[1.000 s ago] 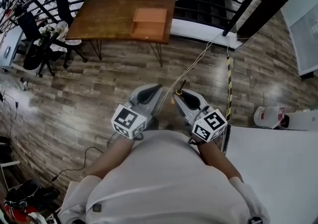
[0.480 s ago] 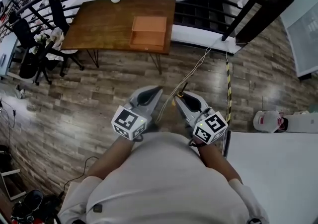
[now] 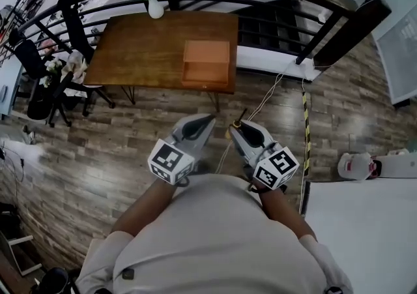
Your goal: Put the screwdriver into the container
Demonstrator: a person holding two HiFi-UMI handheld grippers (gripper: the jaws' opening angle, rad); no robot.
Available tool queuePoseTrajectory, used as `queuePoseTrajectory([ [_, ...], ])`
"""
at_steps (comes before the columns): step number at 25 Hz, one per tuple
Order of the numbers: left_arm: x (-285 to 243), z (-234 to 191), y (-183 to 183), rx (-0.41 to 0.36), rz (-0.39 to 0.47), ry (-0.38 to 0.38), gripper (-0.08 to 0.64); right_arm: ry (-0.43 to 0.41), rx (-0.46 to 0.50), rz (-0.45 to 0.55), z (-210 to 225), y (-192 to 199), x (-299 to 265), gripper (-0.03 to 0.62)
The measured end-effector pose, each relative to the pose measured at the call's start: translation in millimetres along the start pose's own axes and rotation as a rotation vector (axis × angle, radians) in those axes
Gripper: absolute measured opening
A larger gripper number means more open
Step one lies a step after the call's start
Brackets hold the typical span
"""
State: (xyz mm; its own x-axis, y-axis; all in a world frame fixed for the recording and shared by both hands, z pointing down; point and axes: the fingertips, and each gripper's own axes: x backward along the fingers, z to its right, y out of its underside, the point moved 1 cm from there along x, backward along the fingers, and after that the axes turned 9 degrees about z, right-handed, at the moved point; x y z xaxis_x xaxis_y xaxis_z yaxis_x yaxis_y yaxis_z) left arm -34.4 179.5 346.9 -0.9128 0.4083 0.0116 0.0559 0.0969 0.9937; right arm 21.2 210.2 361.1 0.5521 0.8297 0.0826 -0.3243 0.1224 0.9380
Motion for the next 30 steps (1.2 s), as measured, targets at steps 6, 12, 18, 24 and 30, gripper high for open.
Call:
queuePoseTrajectory([
  [6, 1.3, -40.5, 2.2, 0.037, -0.016, 0.0, 0.003, -0.012, -0.014, -0.021, -1.9, 5.1, -39.6, 0.078],
  [12, -14.6, -58.1, 6.7, 0.049, -0.018, -0.012, 0.002, -0.039, -0.021, -0.039, 17.1, 7.8, -58.6, 0.078],
  [18, -45.0, -80.5, -4.8, 0.043, 0.0, -0.074, 0.003, -0.093, -0.006, -0.039, 54.1, -16.1, -79.6, 0.078],
  [24, -72.4, -99.8, -4.1, 0.044, 0.005, -0.122, 0.003, -0.144, -0.012, -0.055, 87.9, -25.5, -99.5, 0.078],
  [30, -111.8, -113.4, -5.4, 0.036, 0.018, -0.174, 0.003, -0.191, -0.017, -0.076, 128.1, -38.9, -107.1, 0.078],
])
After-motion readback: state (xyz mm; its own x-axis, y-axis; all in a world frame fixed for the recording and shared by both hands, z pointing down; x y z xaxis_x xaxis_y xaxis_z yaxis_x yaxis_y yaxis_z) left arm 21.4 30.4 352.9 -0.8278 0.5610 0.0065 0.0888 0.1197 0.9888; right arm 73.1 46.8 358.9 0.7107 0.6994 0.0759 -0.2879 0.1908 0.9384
